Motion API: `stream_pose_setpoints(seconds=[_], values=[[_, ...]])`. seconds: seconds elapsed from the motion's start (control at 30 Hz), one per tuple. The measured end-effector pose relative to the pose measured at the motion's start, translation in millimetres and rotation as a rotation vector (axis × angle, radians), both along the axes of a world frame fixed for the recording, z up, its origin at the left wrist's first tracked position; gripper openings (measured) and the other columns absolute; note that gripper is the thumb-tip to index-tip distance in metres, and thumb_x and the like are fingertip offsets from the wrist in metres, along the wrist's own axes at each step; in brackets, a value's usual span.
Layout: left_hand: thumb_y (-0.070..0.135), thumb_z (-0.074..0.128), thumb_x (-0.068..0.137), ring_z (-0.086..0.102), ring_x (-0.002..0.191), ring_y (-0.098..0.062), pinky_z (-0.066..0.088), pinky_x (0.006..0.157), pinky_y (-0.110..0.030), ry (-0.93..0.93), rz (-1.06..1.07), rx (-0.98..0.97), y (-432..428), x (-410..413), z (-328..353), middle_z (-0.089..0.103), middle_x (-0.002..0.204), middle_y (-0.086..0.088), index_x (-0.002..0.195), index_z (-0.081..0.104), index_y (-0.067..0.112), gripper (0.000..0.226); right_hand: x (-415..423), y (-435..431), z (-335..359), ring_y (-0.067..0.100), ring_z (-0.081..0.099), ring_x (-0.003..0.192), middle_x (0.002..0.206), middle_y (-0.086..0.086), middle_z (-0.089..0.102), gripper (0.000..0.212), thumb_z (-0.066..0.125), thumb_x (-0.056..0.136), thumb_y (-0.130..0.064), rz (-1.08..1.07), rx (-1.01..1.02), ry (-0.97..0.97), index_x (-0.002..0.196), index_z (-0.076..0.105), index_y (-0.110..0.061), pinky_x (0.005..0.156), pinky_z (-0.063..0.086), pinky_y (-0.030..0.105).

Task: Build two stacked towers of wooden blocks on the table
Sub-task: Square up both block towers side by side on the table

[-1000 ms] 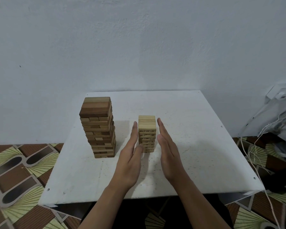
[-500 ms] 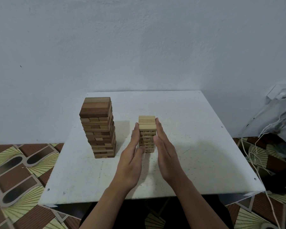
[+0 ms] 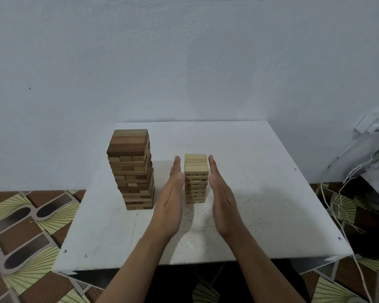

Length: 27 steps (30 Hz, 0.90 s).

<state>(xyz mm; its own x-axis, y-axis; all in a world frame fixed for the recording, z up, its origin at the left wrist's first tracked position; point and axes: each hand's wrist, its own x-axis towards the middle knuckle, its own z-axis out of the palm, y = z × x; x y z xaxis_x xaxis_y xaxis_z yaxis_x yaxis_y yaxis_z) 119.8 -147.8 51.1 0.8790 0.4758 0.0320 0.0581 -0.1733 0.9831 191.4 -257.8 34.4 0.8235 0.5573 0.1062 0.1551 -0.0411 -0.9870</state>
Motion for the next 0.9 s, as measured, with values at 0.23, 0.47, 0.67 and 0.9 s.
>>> stream_pose_setpoints(seconds=[0.23, 0.47, 0.67, 0.9], values=[[0.067, 0.010, 0.100, 0.008, 0.146, 0.016, 0.009, 0.128, -0.031, -0.004, -0.007, 0.014, -1.4, 6.1, -2.1, 0.013, 0.162, 0.033, 0.158, 0.016, 0.046, 0.061, 4.0, 5.1, -1.5, -0.011, 0.006, 0.149, 0.163, -0.027, 0.013, 0.057, 0.022, 0.103, -0.049, 0.004, -0.009, -0.003, 0.158, 0.015, -0.036, 0.128, 0.009, 0.038], [0.059, 0.012, 0.099, 0.016, 0.138, 0.023, 0.013, 0.097, 0.010, -0.011, -0.031, -0.025, -4.6, 6.7, 1.5, 0.017, 0.155, 0.034, 0.157, 0.018, 0.046, 0.060, 4.6, 6.6, -0.6, -0.010, 0.007, 0.149, 0.163, -0.027, 0.014, 0.057, 0.024, 0.102, -0.050, 0.003, -0.008, 0.004, 0.158, 0.016, -0.038, 0.128, 0.009, 0.038], [0.056, 0.014, 0.100, 0.021, 0.127, 0.033, 0.017, 0.092, 0.012, -0.022, -0.032, -0.046, -2.7, 7.6, -0.1, 0.020, 0.149, 0.038, 0.156, 0.021, 0.045, 0.058, 4.2, 8.0, -2.6, -0.009, 0.007, 0.149, 0.164, -0.025, 0.015, 0.057, 0.022, 0.103, -0.050, -0.001, -0.012, -0.003, 0.158, 0.015, -0.039, 0.128, 0.010, 0.039], [0.056, 0.015, 0.100, 0.025, 0.116, 0.040, 0.024, 0.091, 0.010, -0.042, -0.026, -0.051, -2.3, 6.7, -2.1, 0.025, 0.140, 0.044, 0.156, 0.022, 0.044, 0.058, 3.3, 7.7, -2.3, -0.008, 0.010, 0.149, 0.164, -0.024, 0.017, 0.056, 0.023, 0.103, -0.051, -0.005, -0.001, 0.007, 0.157, 0.016, -0.040, 0.127, 0.011, 0.039]])
